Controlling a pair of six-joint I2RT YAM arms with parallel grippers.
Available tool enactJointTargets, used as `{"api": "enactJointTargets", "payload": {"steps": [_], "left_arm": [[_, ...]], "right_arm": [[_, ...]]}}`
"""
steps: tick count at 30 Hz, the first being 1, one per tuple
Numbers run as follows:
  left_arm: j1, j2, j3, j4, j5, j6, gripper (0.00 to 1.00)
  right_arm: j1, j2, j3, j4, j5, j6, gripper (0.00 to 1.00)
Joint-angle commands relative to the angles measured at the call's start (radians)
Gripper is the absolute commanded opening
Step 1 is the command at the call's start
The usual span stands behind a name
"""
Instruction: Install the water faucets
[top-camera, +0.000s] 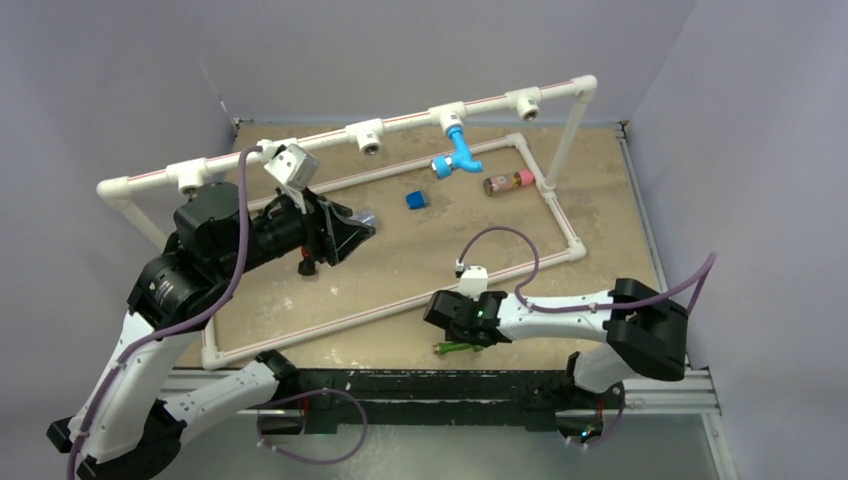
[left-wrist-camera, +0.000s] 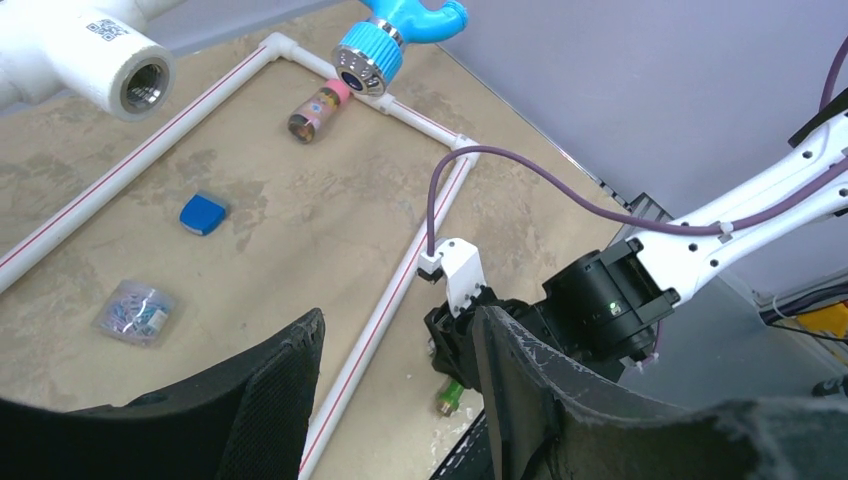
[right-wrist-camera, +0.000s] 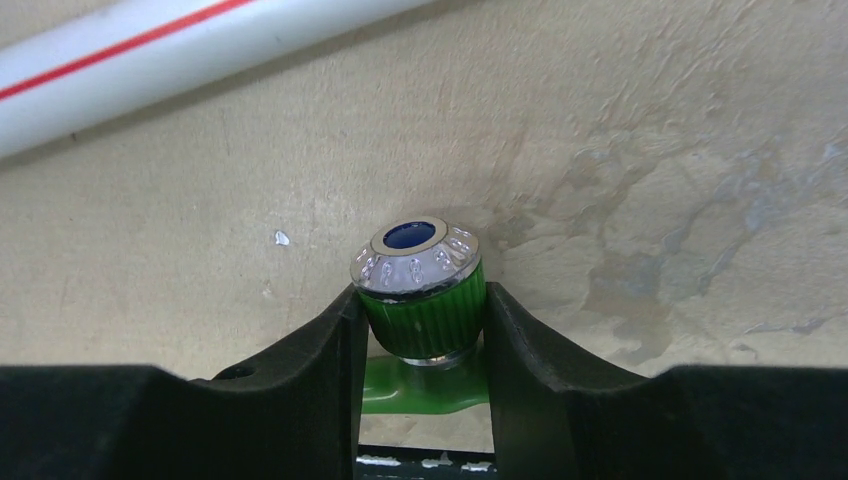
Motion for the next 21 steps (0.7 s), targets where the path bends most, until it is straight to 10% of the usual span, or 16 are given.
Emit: {"api": "enactJointTargets", "payload": {"steps": [1,11,21], "left_arm": [[-0.004,0.01,0.054,-0.019,-0.04,-0.008,0.56],[-0.004,0.062,0.135,-0.087,-0.179,0.028,0.56],[-0.004,0.173,0.231,-0.138,-0.35,0.072,0.56]], "right_arm": [[0.028,0.029,0.03,0.02,0.035,0.049,0.22],[0.034,-0.034,0.083,-0.087,0.078,0.115,0.78],[-0.072,-0.239,0.225,-0.198,0.164,0.055,0.88]]}}
